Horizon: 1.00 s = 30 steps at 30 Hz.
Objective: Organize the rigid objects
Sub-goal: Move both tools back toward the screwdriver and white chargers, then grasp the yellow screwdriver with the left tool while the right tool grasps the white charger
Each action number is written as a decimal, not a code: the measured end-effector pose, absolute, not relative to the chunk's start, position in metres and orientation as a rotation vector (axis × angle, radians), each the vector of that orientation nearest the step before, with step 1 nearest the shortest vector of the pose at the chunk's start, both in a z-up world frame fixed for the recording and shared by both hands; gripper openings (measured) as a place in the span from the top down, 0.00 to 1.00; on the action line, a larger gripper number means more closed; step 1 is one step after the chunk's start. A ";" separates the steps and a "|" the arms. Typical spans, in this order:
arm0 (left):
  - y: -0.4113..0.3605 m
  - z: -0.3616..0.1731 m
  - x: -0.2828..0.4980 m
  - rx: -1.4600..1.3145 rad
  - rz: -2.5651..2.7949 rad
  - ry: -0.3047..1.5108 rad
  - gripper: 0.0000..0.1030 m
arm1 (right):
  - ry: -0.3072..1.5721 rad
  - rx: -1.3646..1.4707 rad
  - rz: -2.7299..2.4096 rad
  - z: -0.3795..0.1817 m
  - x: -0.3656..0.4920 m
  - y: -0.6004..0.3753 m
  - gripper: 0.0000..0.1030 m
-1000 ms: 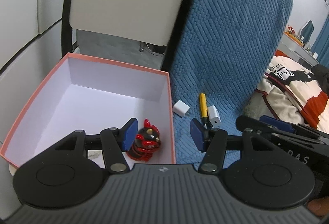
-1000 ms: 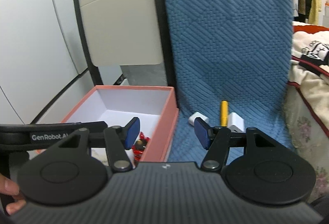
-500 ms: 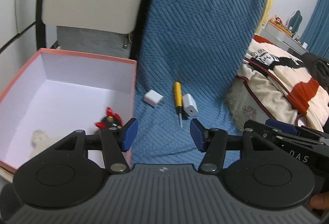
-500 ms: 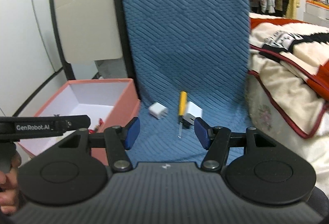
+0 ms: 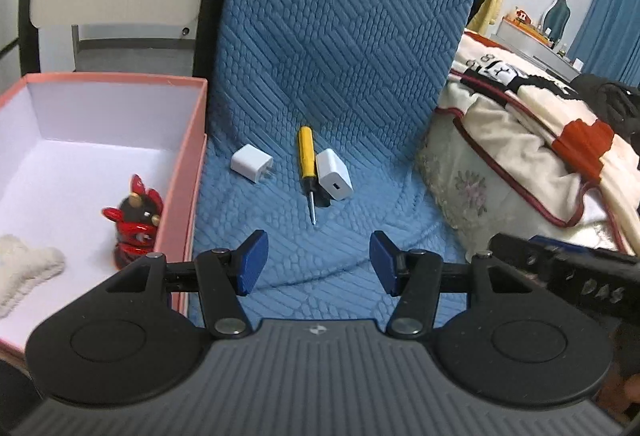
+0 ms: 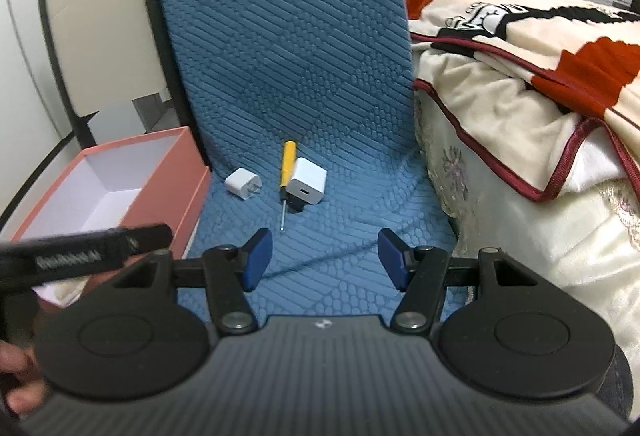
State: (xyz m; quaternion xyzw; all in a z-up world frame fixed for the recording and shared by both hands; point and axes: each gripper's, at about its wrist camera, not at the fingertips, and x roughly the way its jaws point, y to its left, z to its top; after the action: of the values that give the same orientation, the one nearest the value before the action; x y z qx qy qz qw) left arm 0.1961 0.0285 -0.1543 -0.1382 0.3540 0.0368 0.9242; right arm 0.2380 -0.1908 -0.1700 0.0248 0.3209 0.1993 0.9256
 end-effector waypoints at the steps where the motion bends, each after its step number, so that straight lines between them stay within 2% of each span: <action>1: 0.028 -0.159 0.201 -0.279 0.078 0.730 0.40 | 0.655 0.067 0.404 -0.171 0.241 -0.192 0.41; 8: 0.029 -0.179 0.237 -0.200 0.066 0.755 0.40 | 0.703 0.177 0.423 -0.181 0.271 -0.192 0.41; 17: 0.033 -0.215 0.284 -0.231 0.040 0.804 0.42 | 0.778 0.174 0.483 -0.197 0.321 -0.168 0.41; 19: 0.033 -0.226 0.296 -0.240 0.030 0.828 0.51 | 0.813 0.210 0.496 -0.204 0.338 -0.167 0.41; 21: 0.032 -0.235 0.307 -0.255 0.024 0.846 0.56 | 0.846 0.234 0.506 -0.211 0.355 -0.167 0.41; 25: 0.028 -0.253 0.329 -0.267 0.023 0.872 0.73 | 0.912 0.274 0.511 -0.226 0.387 -0.163 0.41; 30: 0.020 -0.269 0.350 -0.245 0.029 0.874 0.78 | 0.974 0.300 0.525 -0.244 0.421 -0.148 0.41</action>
State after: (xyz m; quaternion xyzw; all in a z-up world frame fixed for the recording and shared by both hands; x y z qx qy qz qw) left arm 0.3503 0.0205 -0.2687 -0.1184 0.4224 0.0142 0.8986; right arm 0.4212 -0.1482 -0.2441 0.1419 0.4608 0.2484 0.8401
